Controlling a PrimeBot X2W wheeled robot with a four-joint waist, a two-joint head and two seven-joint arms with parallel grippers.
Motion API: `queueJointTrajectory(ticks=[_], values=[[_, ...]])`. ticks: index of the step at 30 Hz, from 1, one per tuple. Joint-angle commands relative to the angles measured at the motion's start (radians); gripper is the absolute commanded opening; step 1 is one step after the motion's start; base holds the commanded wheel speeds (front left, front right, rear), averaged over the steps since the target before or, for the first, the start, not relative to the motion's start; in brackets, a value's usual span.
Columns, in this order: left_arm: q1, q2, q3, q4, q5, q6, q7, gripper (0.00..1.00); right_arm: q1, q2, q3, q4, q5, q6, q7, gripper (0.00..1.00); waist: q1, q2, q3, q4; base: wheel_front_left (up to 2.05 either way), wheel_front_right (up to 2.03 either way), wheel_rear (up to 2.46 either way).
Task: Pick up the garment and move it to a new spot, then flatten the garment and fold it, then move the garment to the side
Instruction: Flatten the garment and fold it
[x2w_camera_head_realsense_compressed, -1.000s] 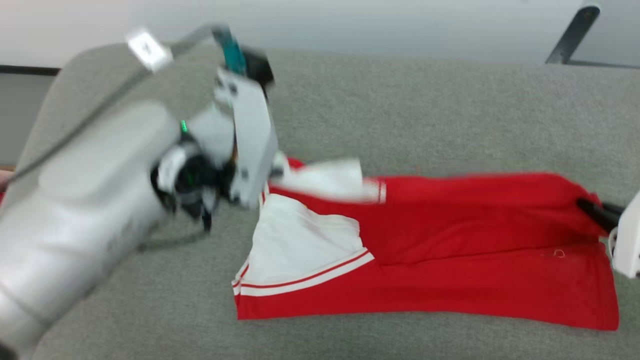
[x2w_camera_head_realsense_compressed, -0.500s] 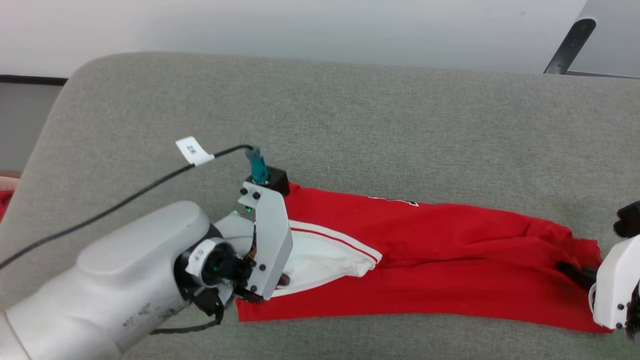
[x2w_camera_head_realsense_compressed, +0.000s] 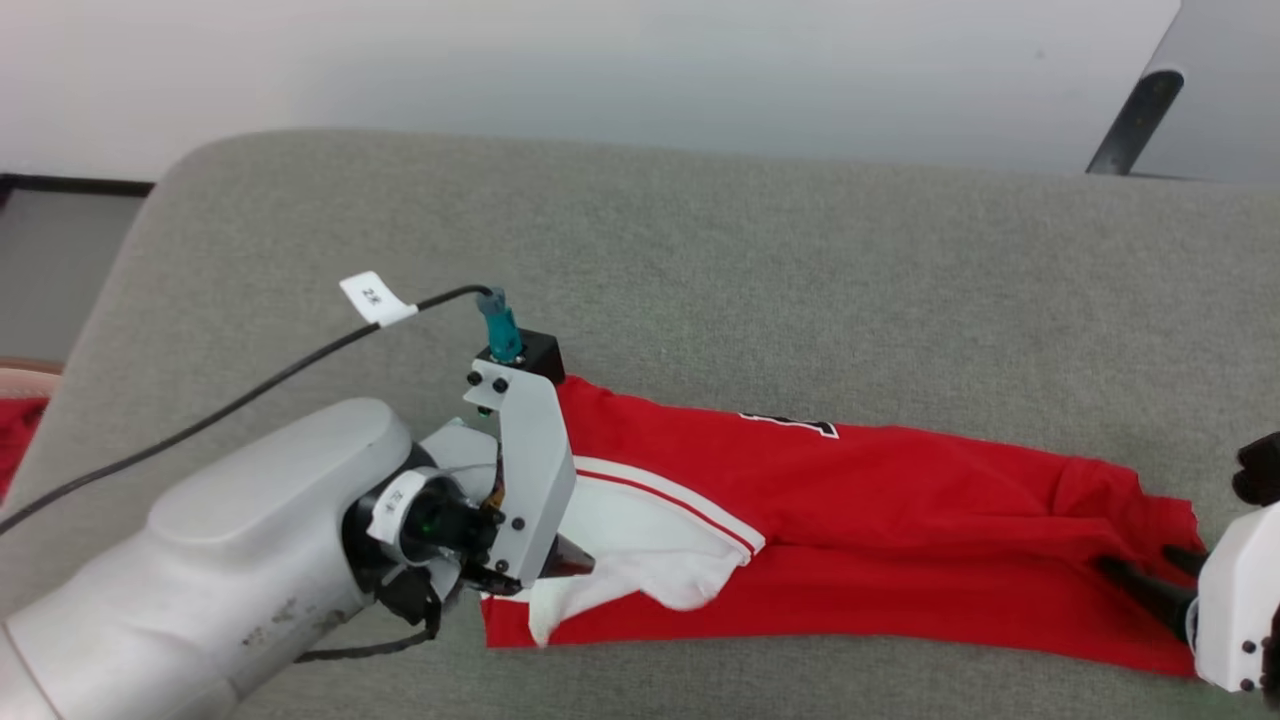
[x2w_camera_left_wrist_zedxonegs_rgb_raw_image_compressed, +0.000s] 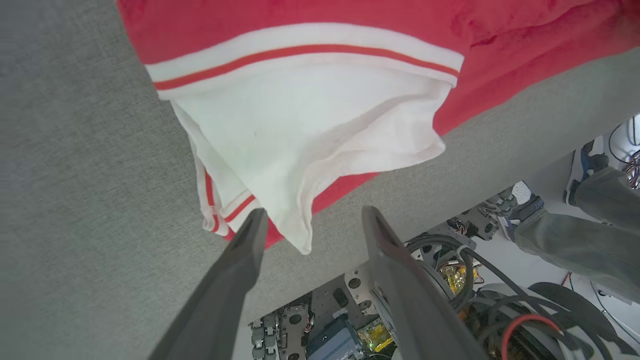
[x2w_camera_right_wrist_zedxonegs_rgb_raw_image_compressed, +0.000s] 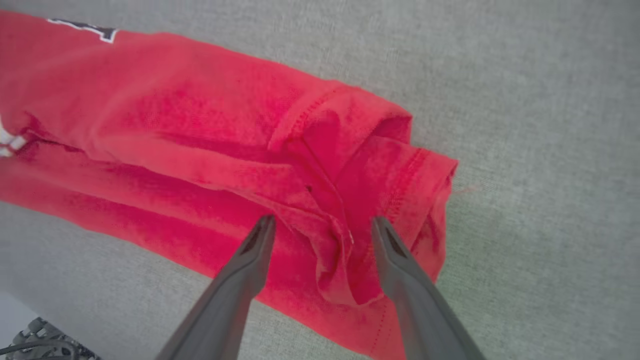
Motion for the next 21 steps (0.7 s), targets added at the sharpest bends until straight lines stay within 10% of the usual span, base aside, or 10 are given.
queueJointTrajectory(ticks=[1, 8, 21], values=[[-0.003, 0.005, 0.005, -0.006, -0.002, 0.008, -0.001, 1.00, 0.014, 0.000, -0.014, -0.011, -0.016, -0.001, -0.002, 1.00, 0.0000, 0.0000, -0.019, 0.011, 0.00, 0.00, 0.00], [0.033, 0.037, 0.036, -0.031, 0.049, 0.016, -0.132, 1.00, 0.071, 0.015, -0.076, -0.119, -0.050, -0.001, -0.069, 1.00, 0.0000, 0.0000, -0.089, 0.024, 0.00, 0.00, 0.00], [0.243, 0.080, 0.191, -0.029, 0.147, -0.081, -0.746, 1.00, 0.205, 0.070, -0.132, -0.175, -0.215, -0.001, -0.514, 1.00, 0.0000, 0.0000, -0.179, 0.038, 0.00, 0.00, 0.00]])
